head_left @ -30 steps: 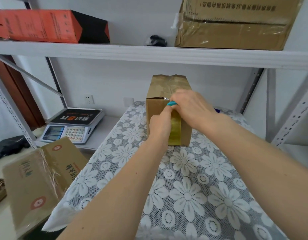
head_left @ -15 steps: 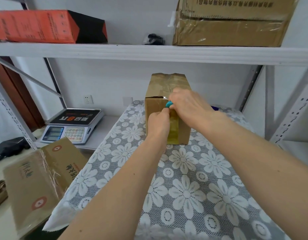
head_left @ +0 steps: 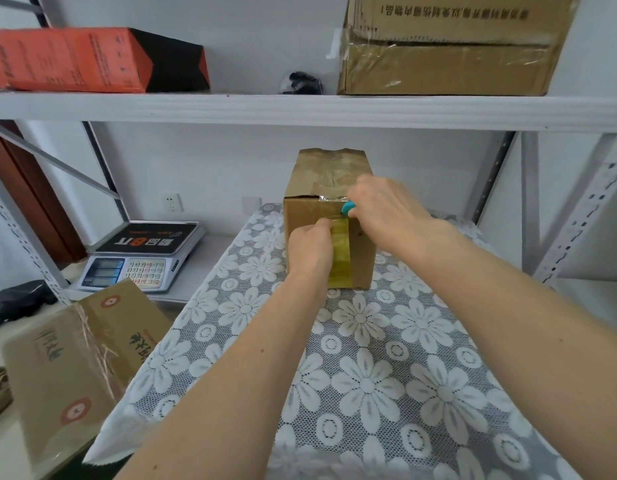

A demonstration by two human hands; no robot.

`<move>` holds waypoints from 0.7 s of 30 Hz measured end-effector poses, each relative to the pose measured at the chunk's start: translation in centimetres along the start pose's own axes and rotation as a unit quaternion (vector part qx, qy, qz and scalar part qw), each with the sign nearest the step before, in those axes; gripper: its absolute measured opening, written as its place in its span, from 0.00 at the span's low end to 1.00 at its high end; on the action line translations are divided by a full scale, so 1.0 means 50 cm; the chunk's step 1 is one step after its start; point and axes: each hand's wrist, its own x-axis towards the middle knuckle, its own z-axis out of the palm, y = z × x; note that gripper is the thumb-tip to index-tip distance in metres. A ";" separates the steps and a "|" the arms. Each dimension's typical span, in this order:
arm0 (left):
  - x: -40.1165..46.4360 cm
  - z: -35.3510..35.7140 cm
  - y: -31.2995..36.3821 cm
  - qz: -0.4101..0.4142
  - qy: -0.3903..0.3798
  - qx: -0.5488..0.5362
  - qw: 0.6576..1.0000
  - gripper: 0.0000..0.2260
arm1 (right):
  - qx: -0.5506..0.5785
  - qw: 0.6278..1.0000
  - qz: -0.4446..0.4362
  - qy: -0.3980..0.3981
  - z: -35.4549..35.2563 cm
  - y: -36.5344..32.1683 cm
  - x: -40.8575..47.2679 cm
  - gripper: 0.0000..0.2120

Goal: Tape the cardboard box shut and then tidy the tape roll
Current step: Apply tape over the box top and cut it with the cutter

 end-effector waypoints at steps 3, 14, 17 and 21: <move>-0.003 -0.005 0.002 0.000 -0.001 -0.019 1.000 0.06 | -0.010 0.999 0.026 -0.031 0.008 0.019 -0.010 0.05; -0.020 -0.010 -0.019 -0.003 -0.060 0.016 0.998 0.08 | 0.118 0.986 0.120 -0.017 0.016 0.042 -0.046 0.08; -0.027 -0.006 -0.028 0.026 -0.087 0.055 0.994 0.09 | 0.141 0.977 0.160 -0.011 0.032 0.054 -0.069 0.10; -0.037 0.003 -0.041 0.045 -0.163 0.109 0.980 0.08 | 0.205 0.955 0.214 -0.024 0.055 0.080 -0.108 0.14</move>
